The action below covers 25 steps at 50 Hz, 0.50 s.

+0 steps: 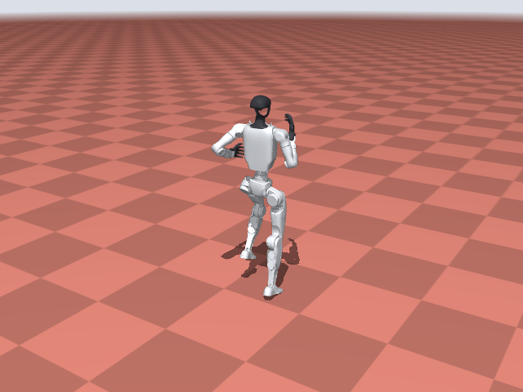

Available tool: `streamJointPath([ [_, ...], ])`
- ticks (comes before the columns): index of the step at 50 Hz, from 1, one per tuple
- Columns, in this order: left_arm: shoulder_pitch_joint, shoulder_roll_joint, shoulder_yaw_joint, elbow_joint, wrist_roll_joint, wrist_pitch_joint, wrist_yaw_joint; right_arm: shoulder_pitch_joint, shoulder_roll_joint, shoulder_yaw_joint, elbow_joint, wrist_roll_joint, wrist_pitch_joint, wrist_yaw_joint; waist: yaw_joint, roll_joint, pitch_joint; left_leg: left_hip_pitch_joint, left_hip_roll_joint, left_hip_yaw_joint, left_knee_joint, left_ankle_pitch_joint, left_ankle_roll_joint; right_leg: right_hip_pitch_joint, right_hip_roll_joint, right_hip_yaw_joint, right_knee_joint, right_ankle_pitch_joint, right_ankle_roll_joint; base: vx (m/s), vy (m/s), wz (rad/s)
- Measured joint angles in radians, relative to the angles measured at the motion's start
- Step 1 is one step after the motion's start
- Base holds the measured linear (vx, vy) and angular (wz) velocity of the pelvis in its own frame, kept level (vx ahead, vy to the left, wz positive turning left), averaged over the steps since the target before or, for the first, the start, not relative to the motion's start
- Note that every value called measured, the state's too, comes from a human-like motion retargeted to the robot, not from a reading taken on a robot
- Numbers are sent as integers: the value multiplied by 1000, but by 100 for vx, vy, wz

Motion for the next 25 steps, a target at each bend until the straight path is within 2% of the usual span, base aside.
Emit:
streamJointPath([
  [2,-57,-96,-21,36,63,10,66,81,-14,39,41,-27,8,24,-12,126,78,368,55,-89,-439,182,-102,-149,82,-114,521,-196,-80,0,11,-139],
  [3,-132,-135,-44,66,73,11,136,98,-19,59,83,-63,22,22,-17,144,79,467,54,-123,-634,258,-110,-342,73,-159,880,-283,-92,-2,10,-102],
  [5,-307,-197,-73,108,68,10,242,125,-31,92,171,-175,34,-5,-45,169,93,631,58,-178,-944,246,-103,-685,71,-195,1438,-384,-105,-7,11,-54],
  [7,-542,-258,-109,126,75,-17,311,161,-50,87,249,-295,13,-57,-145,170,124,689,58,-196,-1049,-38,-48,-988,55,-191,1820,-409,-38,-19,14,115],
  [8,-689,-288,-134,126,77,-38,354,194,-59,65,277,-331,2,-90,-228,167,154,680,50,-232,-1038,-164,-1,-1105,26,-185,1955,-407,30,-27,12,270],
  [10,-1031,-327,-184,121,123,-70,419,298,-73,-21,305,-282,-21,-117,-374,164,208,532,7,-354,-834,-308,102,-1274,-34,-154,2095,-454,113,-31,9,297],
  [12,-1300,-332,-188,85,217,-64,402,443,-117,-101,284,-180,-40,-93,-369,190,163,360,-14,-362,-670,-284,102,-1405,-63,-134,2092,-486,69,-13,6,36],
  [13,-1377,-327,-172,59,261,-56,386,510,-160,-120,260,-149,-48,-74,-323,200,110,333,0,-311,-695,-232,86,-1449,-54,-131,2057,-474,15,7,3,-181],
  [15,-1391,-318,-132,-13,282,-52,376,609,-280,-115,208,-100,-50,-18,-241,221,-18,384,40,-205,-883,-58,64,-1436,19,-139,1928,-420,-69,20,-1,-254],
  [17,-1295,-324,-113,-89,224,-69,366,646,-368,-101,186,-48,-22,65,-245,255,-126,446,76,-167,-1058,157,10,-1280,81,-164,1723,-326,-68,27,-8,-99],
  [18,-1264,-328,-115,-107,208,-75,359,663,-372,-102,183,-53,-13,82,-261,254,-162,445,78,-152,-1071,212,-14,-1180,85,-165,1610,-260,-38,24,-12,62],
  [19,-1169,-332,-102,-165,183,-76,322,703,-359,-108,179,-76,9,109,-292,258,-168,466,85,-135,-1055,229,-11,-1024,95,-169,1449,-183,-3,19,-13,152],
  [20,-1042,-336,-82,-242,153,-73,269,753,-338,-117,173,-107,37,143,-330,264,-159,499,95,-116,-1025,227,5,-842,109,-174,1264,-100,33,5,-12,183],
  [23,-944,-342,-24,-219,60,-34,125,582,-240,-84,355,-95,87,116,-356,133,-45,222,11,-62,-234,-67,153,-425,103,2,734,65,123,-9,-8,139],
  [25,-846,-345,-27,-195,-23,-25,77,449,-164,-61,460,-105,117,80,-327,58,21,-13,-49,-30,274,-197,195,-180,49,64,361,187,148,-16,-4,65],
])
